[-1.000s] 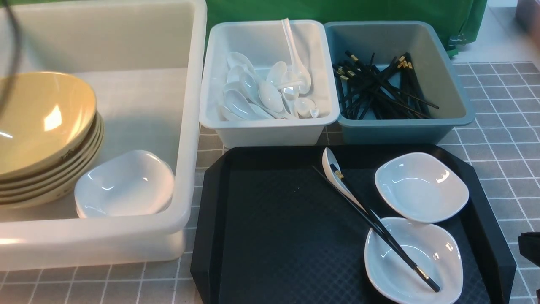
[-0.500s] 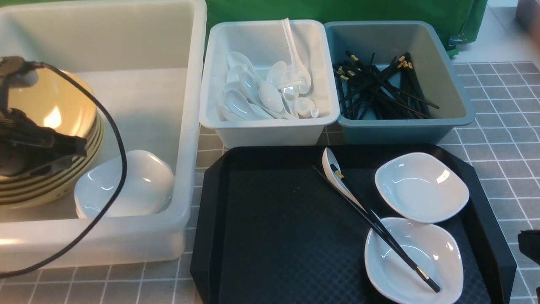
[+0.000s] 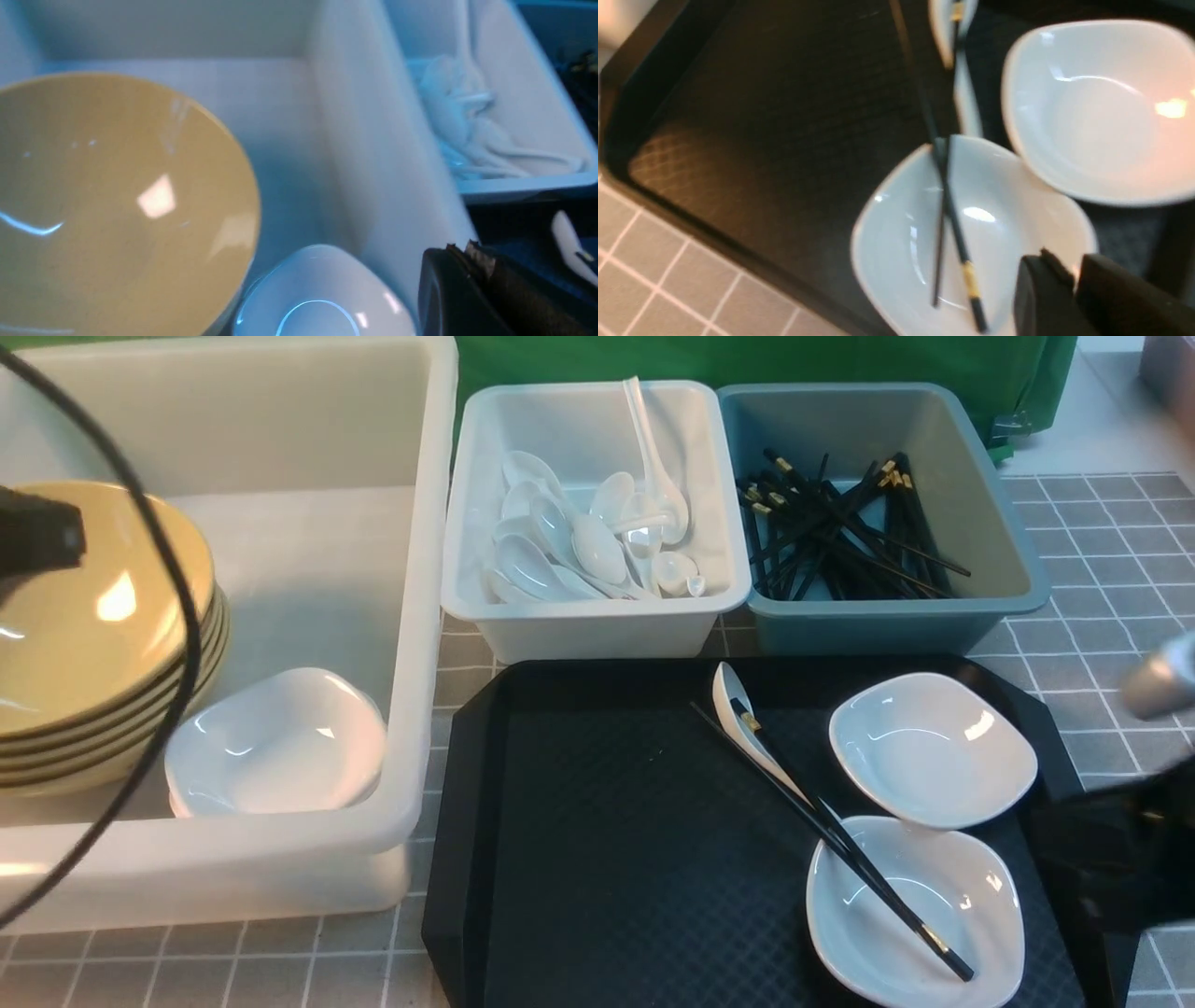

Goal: On grey table put chopsticks spoon bowls plates into blue grey white boxes.
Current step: 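Move the grippers toward the tableware on the black tray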

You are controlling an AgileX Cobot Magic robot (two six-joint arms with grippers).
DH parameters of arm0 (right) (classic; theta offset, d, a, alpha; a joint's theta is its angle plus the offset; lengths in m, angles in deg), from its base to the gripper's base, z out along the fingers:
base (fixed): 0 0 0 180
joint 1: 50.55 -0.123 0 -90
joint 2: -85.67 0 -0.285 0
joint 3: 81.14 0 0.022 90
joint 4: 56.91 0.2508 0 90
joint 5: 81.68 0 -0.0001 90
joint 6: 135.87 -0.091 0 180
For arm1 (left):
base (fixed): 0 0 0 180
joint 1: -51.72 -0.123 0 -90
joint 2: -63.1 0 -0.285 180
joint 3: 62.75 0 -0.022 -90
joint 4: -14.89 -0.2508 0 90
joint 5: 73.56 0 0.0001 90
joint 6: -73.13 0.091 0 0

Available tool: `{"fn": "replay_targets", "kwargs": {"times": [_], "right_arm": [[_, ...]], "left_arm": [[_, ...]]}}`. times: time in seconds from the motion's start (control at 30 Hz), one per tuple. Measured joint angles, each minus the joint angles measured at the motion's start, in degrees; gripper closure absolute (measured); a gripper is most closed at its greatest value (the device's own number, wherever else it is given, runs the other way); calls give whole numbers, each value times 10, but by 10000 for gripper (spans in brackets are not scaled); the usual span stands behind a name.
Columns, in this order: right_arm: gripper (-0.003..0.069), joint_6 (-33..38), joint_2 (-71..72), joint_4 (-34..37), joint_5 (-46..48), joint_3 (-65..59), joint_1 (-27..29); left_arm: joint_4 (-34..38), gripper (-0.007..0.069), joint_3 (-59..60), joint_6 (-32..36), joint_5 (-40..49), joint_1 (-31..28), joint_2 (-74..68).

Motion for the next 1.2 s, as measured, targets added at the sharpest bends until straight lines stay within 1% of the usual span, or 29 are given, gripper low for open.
{"fn": "replay_targets", "kwargs": {"times": [0.03,0.1,0.13,0.17,0.23,0.27,0.3,0.37,0.47,0.63,0.67,0.77,0.8,0.83,0.87,0.9,0.93,0.97,1.0,1.03,1.2], "right_arm": [[424,16,-38,3,-2,17,-17],[354,32,-86,4,-4,36,-42],[322,40,-107,4,-7,49,-53],[307,45,-118,3,-9,54,-58],[232,59,-175,-2,-20,82,-84],[216,61,-189,-5,-27,90,-91],[183,64,-223,-13,-35,107,-98],[156,70,-264,-18,-44,128,-102],[139,70,-326,-34,-52,158,-105],[139,70,-379,-45,-60,174,-105],[148,70,-392,-45,-66,175,-105],[218,70,-408,-46,-76,176,-105],[225,70,-408,-46,-76,177,-105],[291,70,-409,-46,-80,177,-105],[300,70,-409,-46,-80,177,-105],[369,70,-408,-46,-82,177,-105],[410,70,-408,-46,-82,177,-105],[469,69,-408,-46,-82,177,-105],[503,70,-408,-47,-82,177,-105],[521,68,-408,-46,-81,177,-105],[517,67,-408,-46,-72,179,-105]], "left_arm": [[17,633,14,16,15,0,30],[30,633,40,35,31,0,63],[34,633,56,41,40,0,83],[35,633,60,42,42,0,87],[38,633,102,52,57,0,136],[38,633,117,52,62,0,157],[37,633,132,53,68,0,173],[29,633,168,53,80,0,209],[8,633,222,55,94,0,252],[-18,633,268,56,93,0,279],[-18,633,273,58,85,0,284],[-19,633,279,64,67,0,286],[-19,633,279,65,65,0,286],[-19,633,284,65,53,0,287],[-19,633,285,65,53,0,287],[-19,633,291,66,41,0,287],[-19,633,295,66,31,0,288],[-18,633,301,66,19,0,288],[-18,633,305,66,8,0,288],[-17,633,311,66,-3,0,288],[-15,633,330,66,-35,0,288]]}}
